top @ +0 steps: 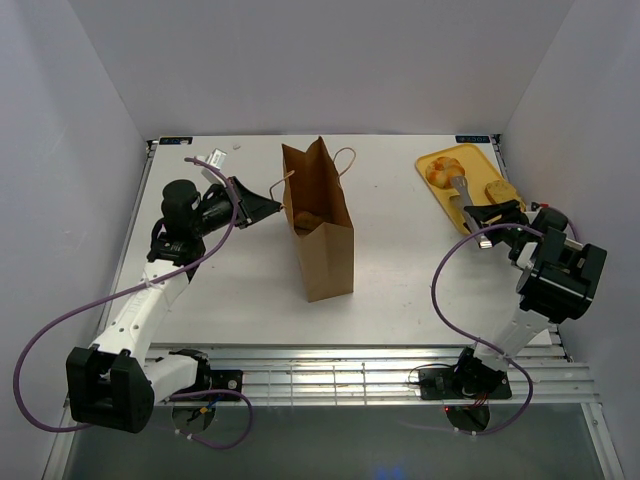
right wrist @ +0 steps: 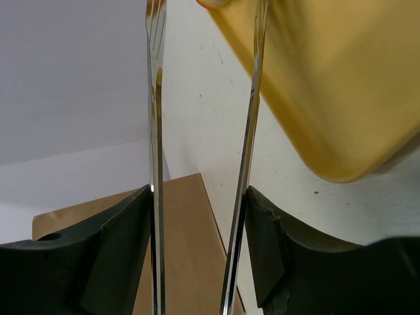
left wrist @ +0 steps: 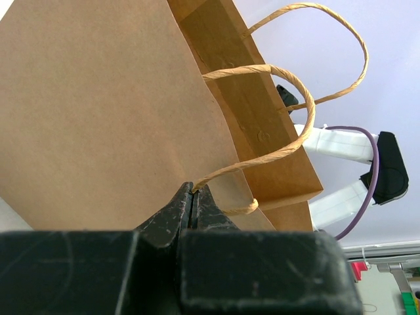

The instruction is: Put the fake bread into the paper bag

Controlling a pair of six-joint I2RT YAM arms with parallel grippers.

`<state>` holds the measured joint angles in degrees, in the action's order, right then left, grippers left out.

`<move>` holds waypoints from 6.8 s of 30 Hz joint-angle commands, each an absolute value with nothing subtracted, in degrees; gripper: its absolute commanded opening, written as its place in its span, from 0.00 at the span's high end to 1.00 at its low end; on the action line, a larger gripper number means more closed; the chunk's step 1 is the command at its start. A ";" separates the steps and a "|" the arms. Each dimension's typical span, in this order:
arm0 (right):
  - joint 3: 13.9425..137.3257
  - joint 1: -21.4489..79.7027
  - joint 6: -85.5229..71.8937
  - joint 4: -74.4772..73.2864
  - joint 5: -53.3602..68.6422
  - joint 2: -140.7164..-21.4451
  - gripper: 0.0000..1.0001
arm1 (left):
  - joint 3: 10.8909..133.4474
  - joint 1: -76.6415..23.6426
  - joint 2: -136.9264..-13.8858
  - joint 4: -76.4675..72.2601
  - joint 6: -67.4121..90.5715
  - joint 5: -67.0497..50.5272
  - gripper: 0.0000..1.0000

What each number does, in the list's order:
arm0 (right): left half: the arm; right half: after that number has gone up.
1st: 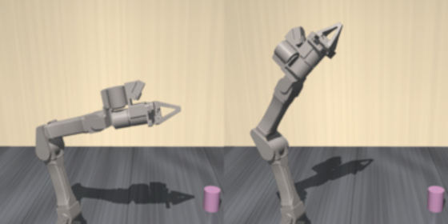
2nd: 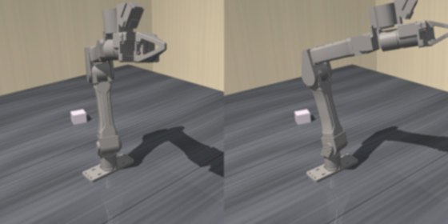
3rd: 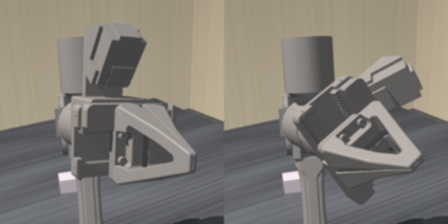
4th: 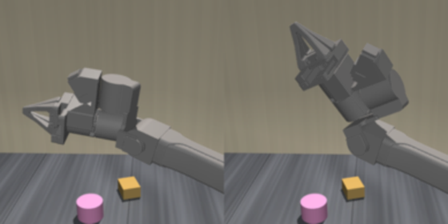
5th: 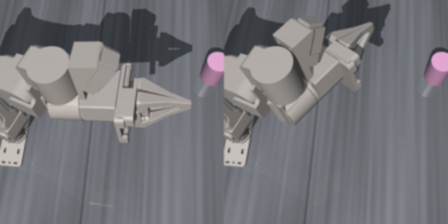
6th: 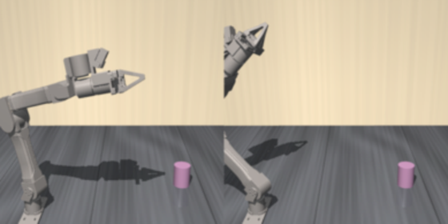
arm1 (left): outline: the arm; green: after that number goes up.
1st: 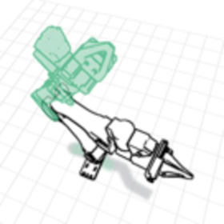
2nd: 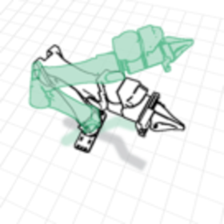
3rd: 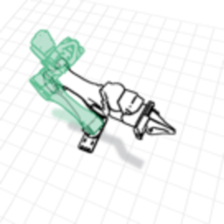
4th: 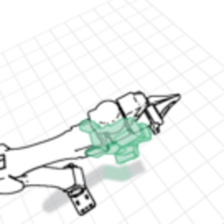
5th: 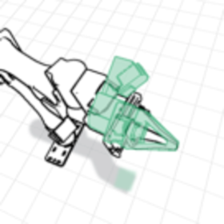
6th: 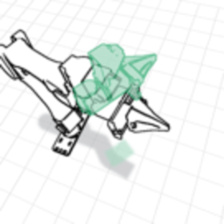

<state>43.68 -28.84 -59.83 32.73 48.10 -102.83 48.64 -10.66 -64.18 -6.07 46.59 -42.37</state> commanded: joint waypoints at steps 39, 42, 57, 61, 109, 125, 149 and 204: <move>56.25 -21.88 -62.75 38.76 44.39 -115.49 0.59 | 49.83 -11.25 -63.46 -2.90 44.38 -39.81 1.00; 55.46 -21.88 -62.75 39.29 43.77 -114.18 0.65 | 49.83 -11.25 -63.28 -2.81 44.38 -39.73 1.00; 48.43 -23.29 -64.69 41.48 41.05 -104.16 0.80 | 48.78 -11.25 -62.58 -2.72 44.56 -39.81 1.00; 46.67 -23.64 -65.39 42.10 41.40 -102.40 0.83 | 48.52 -11.25 -62.40 -2.72 44.56 -39.81 1.00; 55.54 -7.04 -56.25 5.89 57.65 -39.20 0.82 | 46.41 -11.25 -61.17 -0.35 45.26 -44.30 1.00; 60.99 24.33 -40.88 -10.09 36.33 -46.57 0.81 | 47.46 -11.25 -61.70 -0.88 46.58 -43.50 1.00; 62.14 30.15 -35.24 -17.67 22.85 -45.53 0.72 | 48.69 -11.25 -61.08 -0.35 47.02 -43.42 1.00; 62.23 30.06 -32.52 -21.97 21.00 -43.68 0.52 | 50.45 -11.25 -60.82 -0.44 47.72 -43.86 1.00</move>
<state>60.14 29.87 -33.85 -25.19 22.13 -44.69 48.58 -11.00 -62.24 -1.48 48.10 -43.33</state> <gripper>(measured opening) 0.483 0.077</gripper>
